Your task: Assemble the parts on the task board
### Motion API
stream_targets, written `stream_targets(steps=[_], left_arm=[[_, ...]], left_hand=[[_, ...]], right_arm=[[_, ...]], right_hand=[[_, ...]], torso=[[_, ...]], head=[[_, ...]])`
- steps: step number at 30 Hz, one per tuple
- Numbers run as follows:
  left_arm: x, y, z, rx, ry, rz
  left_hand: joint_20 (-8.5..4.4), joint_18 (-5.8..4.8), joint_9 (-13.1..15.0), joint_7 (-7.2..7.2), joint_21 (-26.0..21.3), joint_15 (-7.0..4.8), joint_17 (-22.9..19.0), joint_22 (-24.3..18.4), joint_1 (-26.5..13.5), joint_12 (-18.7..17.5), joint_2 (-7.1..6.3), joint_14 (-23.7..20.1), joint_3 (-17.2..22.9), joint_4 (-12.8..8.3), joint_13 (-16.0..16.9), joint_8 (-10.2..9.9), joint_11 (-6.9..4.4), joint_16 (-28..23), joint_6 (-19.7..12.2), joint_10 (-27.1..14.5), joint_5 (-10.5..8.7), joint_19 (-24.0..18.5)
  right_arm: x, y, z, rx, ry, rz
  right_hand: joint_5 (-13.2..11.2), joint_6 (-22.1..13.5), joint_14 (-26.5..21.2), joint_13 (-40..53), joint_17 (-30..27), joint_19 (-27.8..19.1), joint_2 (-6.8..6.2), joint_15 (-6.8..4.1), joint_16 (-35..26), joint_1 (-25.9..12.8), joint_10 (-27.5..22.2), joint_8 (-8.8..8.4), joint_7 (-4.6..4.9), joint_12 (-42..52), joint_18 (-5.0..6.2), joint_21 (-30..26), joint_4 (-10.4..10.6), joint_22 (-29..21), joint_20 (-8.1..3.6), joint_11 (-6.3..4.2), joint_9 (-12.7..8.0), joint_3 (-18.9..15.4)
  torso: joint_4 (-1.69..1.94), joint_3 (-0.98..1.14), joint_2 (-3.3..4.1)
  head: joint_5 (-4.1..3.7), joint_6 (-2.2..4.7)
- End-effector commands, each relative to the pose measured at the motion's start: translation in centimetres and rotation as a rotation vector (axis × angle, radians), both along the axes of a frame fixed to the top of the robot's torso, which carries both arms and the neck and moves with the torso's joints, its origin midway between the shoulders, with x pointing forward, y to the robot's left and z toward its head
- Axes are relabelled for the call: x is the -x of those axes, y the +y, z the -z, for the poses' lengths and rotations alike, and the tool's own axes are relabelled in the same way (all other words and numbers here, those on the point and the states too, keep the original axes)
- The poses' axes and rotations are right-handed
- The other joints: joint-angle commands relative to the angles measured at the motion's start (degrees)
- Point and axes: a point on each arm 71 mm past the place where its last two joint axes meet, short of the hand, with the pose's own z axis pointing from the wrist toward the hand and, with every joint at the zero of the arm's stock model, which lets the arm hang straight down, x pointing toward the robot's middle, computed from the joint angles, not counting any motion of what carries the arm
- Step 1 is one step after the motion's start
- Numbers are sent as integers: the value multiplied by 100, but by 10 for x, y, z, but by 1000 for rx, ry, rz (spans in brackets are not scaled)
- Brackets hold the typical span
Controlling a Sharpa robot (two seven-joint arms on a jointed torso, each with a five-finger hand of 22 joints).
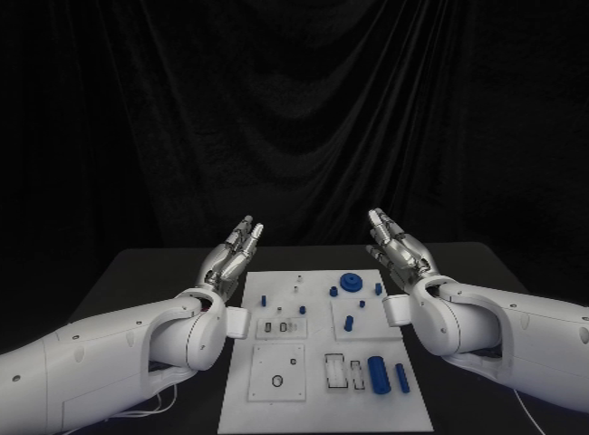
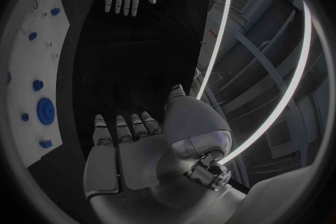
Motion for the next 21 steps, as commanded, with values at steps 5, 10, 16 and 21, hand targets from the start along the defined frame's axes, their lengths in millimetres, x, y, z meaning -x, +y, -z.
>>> stream_targets(steps=[5,10,16,21], left_arm=[[4,-9,-9,258,-50,246],[6,-9,-9,328,-53,313],[7,-9,-10,369,-55,349],[-14,29,-6,168,-228,281]], left_hand=[[604,209,45,112,-21,439,-5,-7,447,-14,-25,-2,-106,77,-3,84,386,-21,270,11,307,6],[775,240,72,179,54,542,-5,50,611,159,-3,-2,-122,75,96,126,585,-21,444,305,421,83],[815,238,94,245,193,669,47,127,869,425,-16,112,-146,71,144,173,676,84,636,464,649,280],[852,237,99,288,222,703,59,136,1030,534,-19,151,-129,70,156,181,747,116,703,501,831,325]], right_arm=[[1,7,-4,-249,94,-237],[1,6,-7,-312,113,-301],[1,6,-8,-347,122,-336],[5,-45,-24,-144,-21,-362]], right_hand=[[136,174,6,-8,-9,6,-9,231,-24,364,-2,58,195,-27,81,-22,-4,-7,175,212,32,-7],[675,224,6,-8,-9,6,-59,420,-24,733,-2,69,193,-27,80,-22,-235,-7,244,451,42,123],[1218,546,11,-8,0,116,-58,694,-11,1161,-2,177,456,-27,92,74,-631,69,251,765,103,285],[1612,730,312,94,183,744,-100,897,350,1614,113,288,557,201,-4,475,-977,298,292,1205,131,394]], torso=[[1,0,0],[1,0,0],[1,0,0],[253,-22,205]], head=[[-1,0],[-1,0],[-1,0],[-132,-773]])
